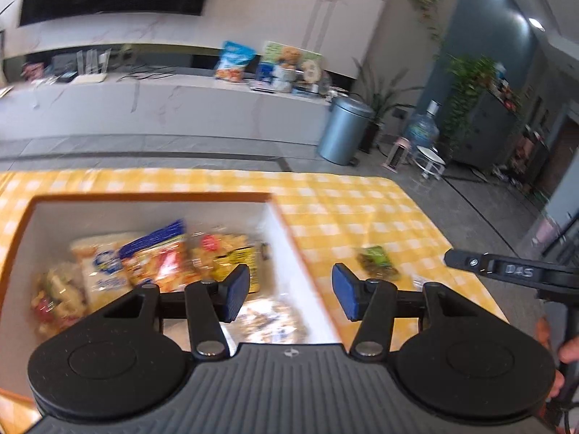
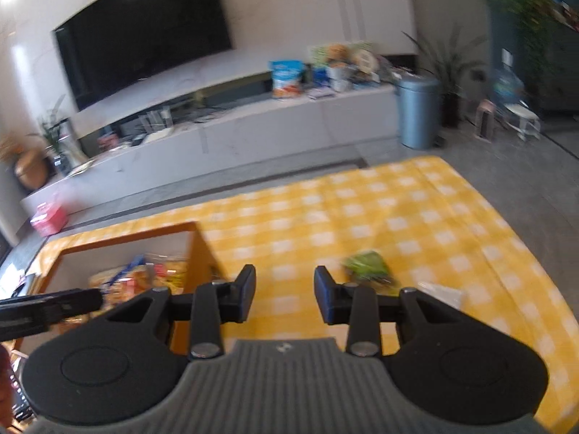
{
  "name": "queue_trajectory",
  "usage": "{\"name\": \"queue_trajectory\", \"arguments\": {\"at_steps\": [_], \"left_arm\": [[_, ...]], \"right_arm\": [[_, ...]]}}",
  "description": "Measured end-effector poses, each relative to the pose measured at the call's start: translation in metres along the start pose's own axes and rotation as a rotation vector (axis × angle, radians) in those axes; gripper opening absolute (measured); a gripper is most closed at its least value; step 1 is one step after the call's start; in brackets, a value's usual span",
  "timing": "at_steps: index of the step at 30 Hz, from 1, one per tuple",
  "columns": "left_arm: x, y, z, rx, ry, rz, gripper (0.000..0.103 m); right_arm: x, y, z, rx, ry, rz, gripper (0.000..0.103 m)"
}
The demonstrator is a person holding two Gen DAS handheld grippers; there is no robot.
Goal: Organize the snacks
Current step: 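Move both tools back toward the white bar packet and green snack bag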
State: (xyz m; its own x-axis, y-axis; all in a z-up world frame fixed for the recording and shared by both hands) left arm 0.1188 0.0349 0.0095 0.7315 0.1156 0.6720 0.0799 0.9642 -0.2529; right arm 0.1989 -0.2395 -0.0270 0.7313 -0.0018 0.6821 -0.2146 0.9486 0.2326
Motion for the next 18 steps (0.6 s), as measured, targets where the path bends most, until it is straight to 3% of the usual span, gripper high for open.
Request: {"name": "queue_trajectory", "arguments": {"at_steps": [2,6,11,14,18], "left_arm": [[0.003,-0.016,-0.004,-0.012,0.014,-0.03,0.062],[0.006,-0.042,-0.022,-0.013,0.048,-0.062,0.062],[0.005,-0.068,-0.049,-0.005,0.106,-0.103,0.062],[0.005,-0.078,-0.068,0.012,0.122,-0.101,0.065],[0.007,-0.089,-0.088,0.015,0.154,-0.115,0.065]], "right_arm": [[-0.002,-0.026,-0.002,-0.033,0.029,-0.063,0.035],[-0.011,-0.078,-0.012,-0.085,0.104,-0.2,0.051],[-0.032,-0.123,-0.032,-0.153,0.186,-0.3,0.059],[-0.039,-0.138,-0.048,-0.166,0.208,-0.341,0.06],[-0.038,-0.145,-0.076,-0.226,0.241,-0.298,0.064]]}}
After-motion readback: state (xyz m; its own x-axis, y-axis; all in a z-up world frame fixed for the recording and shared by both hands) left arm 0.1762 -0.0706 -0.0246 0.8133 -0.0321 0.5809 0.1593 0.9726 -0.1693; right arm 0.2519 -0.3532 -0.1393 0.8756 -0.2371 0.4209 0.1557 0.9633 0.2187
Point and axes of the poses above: each gripper's, at about its wrist camera, not at the fingertips, and z roughly against the way its jaws point, y to its left, x to its top, the point moved 5 cm from there along -z, roughly the way its jaws point, and after that the axes turned 7 degrees about y, right-handed, at the moved point
